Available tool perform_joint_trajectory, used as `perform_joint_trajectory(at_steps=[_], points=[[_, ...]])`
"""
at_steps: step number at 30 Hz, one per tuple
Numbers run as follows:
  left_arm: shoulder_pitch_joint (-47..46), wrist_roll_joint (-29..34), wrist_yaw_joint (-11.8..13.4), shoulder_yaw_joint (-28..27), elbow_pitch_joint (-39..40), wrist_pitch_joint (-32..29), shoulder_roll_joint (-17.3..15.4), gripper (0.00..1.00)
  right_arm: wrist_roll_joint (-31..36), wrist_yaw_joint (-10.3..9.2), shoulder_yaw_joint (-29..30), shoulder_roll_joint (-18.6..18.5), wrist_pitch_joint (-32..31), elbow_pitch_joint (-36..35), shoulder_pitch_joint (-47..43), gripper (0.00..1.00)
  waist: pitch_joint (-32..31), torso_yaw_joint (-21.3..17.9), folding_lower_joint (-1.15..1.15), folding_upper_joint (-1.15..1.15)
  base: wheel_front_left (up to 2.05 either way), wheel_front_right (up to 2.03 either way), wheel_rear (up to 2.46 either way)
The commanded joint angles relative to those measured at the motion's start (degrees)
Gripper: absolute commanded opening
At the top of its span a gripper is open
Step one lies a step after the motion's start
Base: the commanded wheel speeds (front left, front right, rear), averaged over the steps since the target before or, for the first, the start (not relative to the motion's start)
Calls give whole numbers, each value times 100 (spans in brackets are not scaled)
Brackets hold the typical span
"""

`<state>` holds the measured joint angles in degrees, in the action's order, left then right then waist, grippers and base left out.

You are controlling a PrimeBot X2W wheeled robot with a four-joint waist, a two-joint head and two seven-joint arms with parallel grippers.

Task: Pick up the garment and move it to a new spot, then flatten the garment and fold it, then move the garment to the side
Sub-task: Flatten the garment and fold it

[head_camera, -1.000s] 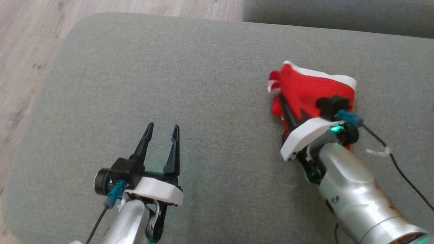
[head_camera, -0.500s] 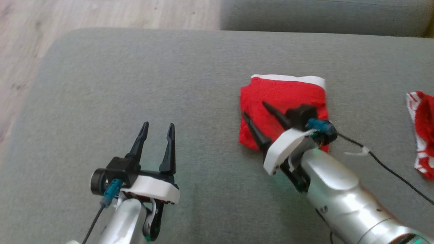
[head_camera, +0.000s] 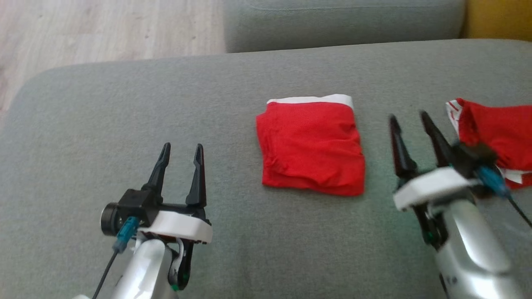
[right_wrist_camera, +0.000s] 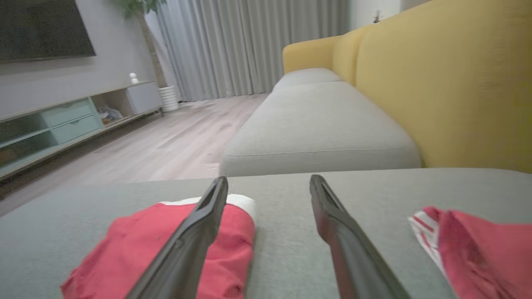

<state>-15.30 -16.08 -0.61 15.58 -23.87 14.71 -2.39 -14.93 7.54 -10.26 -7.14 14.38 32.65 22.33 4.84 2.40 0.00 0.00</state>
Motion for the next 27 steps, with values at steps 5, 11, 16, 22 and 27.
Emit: perform_joint_trajectory(at_steps=[5,11,16,22,27], points=[[-99,-44,-50,-230,282,29,-50,100,492,-5,616,314,61,-850,-645,100,23,-150,0,0,0,0,0],[-106,-89,-46,-177,356,29,-50,100,705,-5,750,410,62,-1122,-859,100,216,-162,0,0,0,0,0],[-239,-95,-56,-108,379,29,-49,100,756,-5,598,421,62,-1085,-543,0,479,-1,0,0,0,0,0],[-412,-150,-35,29,394,29,-49,100,974,-5,457,424,35,-699,209,0,886,332,0,0,0,0,0],[-573,-231,-8,178,399,29,-49,100,1114,-5,297,424,-60,-36,881,0,1199,673,0,0,0,0,0]])
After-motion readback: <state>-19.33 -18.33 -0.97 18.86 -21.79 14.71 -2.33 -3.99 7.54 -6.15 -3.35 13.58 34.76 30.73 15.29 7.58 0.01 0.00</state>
